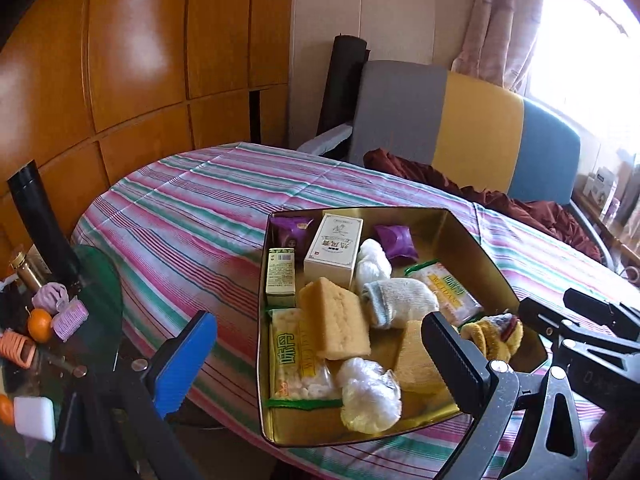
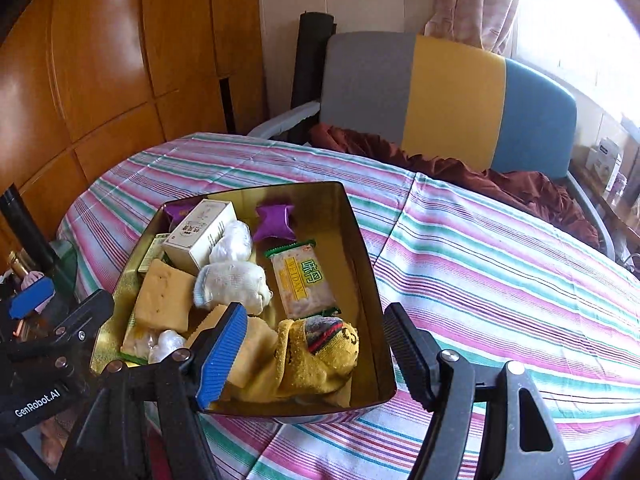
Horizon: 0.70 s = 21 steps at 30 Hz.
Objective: Organize objects
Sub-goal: 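Carry the yellow sock bundle into the gold tray and open the right gripper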
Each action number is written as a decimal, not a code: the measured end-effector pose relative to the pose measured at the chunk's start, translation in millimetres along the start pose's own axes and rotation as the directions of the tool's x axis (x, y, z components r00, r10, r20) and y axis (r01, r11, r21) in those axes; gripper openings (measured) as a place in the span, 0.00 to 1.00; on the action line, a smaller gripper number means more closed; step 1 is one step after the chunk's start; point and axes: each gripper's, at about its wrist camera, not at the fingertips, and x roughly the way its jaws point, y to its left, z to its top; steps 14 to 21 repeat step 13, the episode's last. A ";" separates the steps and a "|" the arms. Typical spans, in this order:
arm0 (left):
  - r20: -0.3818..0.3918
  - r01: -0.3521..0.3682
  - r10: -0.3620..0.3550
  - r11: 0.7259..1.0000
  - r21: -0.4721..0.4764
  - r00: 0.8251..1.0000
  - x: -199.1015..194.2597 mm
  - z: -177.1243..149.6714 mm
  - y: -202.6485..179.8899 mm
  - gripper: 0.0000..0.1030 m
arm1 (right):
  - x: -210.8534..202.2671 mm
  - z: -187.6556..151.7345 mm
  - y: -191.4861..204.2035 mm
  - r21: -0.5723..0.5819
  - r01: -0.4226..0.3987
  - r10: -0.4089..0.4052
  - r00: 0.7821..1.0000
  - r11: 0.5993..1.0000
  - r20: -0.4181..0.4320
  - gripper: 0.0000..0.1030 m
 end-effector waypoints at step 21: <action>0.035 -0.026 0.025 1.000 0.010 0.999 -5.7 -2.2 -4.6 1.00 | 5.4 -7.1 6.5 -0.011 0.003 -0.003 1.000 1.000 -0.015 0.70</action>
